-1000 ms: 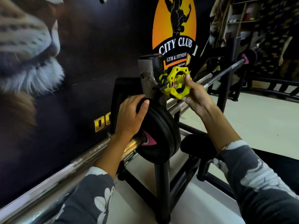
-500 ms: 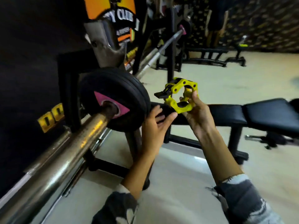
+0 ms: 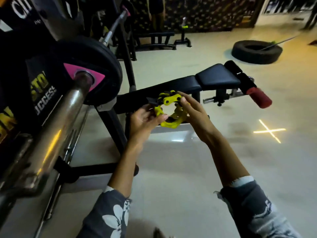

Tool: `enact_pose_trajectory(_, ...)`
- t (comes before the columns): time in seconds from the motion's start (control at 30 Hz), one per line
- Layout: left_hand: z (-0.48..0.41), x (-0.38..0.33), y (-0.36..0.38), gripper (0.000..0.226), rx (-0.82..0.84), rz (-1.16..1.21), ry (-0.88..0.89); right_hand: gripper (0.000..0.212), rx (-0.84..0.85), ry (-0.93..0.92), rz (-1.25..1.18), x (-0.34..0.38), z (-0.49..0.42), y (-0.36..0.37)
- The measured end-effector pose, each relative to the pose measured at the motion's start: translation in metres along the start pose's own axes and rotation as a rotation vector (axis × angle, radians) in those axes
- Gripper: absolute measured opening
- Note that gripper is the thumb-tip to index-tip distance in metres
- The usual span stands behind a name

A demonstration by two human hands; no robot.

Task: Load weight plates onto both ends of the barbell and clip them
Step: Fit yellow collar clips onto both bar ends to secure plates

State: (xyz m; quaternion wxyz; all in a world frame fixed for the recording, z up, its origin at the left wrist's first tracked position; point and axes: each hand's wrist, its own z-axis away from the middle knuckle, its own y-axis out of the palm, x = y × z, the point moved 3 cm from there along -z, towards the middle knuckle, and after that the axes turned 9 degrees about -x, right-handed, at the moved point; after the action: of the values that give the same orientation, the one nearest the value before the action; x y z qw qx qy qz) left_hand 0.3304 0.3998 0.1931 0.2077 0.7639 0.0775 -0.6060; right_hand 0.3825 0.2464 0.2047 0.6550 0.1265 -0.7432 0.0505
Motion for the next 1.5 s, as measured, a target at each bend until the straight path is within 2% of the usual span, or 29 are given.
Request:
enact_pose_trajectory(0.13,0.070,-0.013,-0.030,0.035,-0.026,-0.018,-0.011,0.033,0.022,-0.086,-0.049,0.004,0.074,0.014)
enact_pose_trajectory(0.33,0.173,-0.037,-0.107,0.031,-0.061,-0.109,-0.001,0.038,0.021,-0.035,-0.139,-0.013,0.180,0.073)
enact_pose_trajectory(0.6,0.220,-0.098,-0.214,0.041,-0.159,-0.175,0.068,0.043,0.179,-0.077,-0.147,0.007,0.226,0.170)
enact_pose_trajectory(0.77,0.194,-0.118,-0.249,0.052,-0.147,-0.217,0.112,0.048,0.092,-0.115,-0.190,0.010,0.224,0.211)
enact_pose_trajectory(0.97,0.148,-0.120,-0.264,0.062,-0.023,-0.232,0.101,0.046,-0.045,-0.124,-0.200,0.005,0.210,0.231)
enact_pose_trajectory(1.1,0.113,-0.116,-0.259,0.053,0.023,-0.173,0.036,0.047,-0.110,-0.097,-0.177,0.003,0.189,0.241)
enact_pose_trajectory(1.27,0.049,-0.108,-0.257,0.048,0.115,-0.232,0.034,0.039,-0.146,-0.072,-0.059,0.005,0.143,0.251)
enact_pose_trajectory(1.5,-0.044,-0.105,-0.247,0.044,0.093,-0.373,0.154,0.035,-0.232,-0.020,0.066,-0.001,0.050,0.249)
